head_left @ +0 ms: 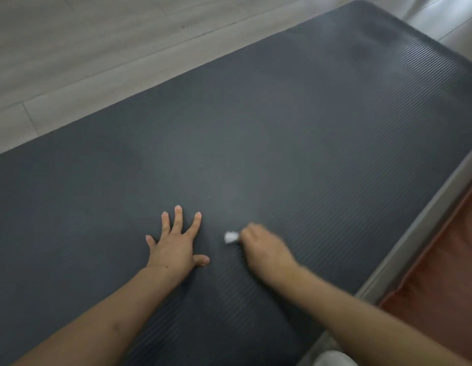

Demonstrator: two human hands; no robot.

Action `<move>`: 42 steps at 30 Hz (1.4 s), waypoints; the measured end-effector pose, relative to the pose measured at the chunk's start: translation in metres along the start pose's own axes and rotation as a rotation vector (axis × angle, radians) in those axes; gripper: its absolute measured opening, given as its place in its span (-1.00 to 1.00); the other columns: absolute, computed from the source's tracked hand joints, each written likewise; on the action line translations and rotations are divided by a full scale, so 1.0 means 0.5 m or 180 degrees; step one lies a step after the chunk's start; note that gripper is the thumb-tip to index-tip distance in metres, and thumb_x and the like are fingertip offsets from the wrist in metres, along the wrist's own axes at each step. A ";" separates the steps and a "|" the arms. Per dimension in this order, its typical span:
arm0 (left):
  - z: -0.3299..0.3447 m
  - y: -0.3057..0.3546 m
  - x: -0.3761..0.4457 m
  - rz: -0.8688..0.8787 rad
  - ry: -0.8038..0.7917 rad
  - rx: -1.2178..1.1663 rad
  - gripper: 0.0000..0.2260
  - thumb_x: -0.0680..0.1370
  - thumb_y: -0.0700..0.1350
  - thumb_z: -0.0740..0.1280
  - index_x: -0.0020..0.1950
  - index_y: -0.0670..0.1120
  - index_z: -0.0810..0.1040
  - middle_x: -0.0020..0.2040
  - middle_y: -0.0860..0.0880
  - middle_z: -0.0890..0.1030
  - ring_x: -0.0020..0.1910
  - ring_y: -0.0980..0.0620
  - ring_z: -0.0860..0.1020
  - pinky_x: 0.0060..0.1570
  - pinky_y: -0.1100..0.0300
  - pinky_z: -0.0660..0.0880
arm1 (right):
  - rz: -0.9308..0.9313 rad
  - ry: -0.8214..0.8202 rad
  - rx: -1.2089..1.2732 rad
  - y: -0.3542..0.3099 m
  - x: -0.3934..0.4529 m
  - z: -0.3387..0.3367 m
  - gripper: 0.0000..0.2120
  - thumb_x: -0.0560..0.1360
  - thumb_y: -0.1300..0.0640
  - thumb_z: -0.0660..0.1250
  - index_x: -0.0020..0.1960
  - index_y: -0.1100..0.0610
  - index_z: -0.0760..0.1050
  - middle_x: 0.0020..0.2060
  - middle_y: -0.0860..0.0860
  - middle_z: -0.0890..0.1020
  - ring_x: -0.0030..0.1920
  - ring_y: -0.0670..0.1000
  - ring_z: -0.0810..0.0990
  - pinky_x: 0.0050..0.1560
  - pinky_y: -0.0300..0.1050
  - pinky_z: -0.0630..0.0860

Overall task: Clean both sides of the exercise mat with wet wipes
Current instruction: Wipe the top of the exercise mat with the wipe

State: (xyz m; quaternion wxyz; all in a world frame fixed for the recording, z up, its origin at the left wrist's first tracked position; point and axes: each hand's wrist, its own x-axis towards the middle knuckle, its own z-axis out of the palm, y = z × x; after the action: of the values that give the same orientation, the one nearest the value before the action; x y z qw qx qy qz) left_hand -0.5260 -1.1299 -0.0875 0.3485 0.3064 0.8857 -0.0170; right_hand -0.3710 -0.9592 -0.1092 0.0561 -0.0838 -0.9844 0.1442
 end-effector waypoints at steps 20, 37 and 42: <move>0.025 0.048 -0.017 0.0058 -0.0076 -0.0023 0.02 0.49 0.28 0.47 0.62 0.35 -0.29 0.60 -0.06 -0.50 0.57 -0.25 -0.49 0.36 -0.65 -0.02 | 0.2208 0.0230 -0.0600 0.340 0.028 -0.140 -0.95 0.54 0.30 0.16 -0.03 0.22 0.37 -0.03 0.23 0.50 -0.04 0.27 0.51 -0.15 0.04 0.34; 0.020 0.064 -0.029 0.0079 0.0034 0.0136 -0.07 0.55 0.24 0.43 0.65 0.30 -0.21 0.63 -0.06 -0.44 0.60 -0.21 -0.42 0.41 -0.60 0.02 | 0.2275 0.0521 -0.0447 0.303 -0.009 -0.117 -0.94 0.55 0.30 0.18 -0.07 0.18 0.36 -0.08 0.21 0.51 -0.10 0.27 0.51 -0.17 0.06 0.38; 0.024 0.082 -0.024 0.0124 0.0110 -0.0003 -0.18 0.58 0.24 0.39 0.67 0.29 -0.09 0.66 -0.02 -0.35 0.63 -0.18 -0.35 0.41 -0.58 0.10 | 0.1028 0.0186 0.0086 0.016 -0.112 0.005 -0.94 0.56 0.24 0.30 0.03 0.18 0.48 -0.16 0.11 0.52 -0.15 0.15 0.50 -0.08 0.05 0.51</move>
State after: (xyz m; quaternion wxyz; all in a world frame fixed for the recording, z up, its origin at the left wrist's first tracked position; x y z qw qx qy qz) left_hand -0.4890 -1.1060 -0.0817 0.3336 0.3236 0.8854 -0.0044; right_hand -0.3151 -0.9625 -0.1188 0.0619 -0.2443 -0.9541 0.1620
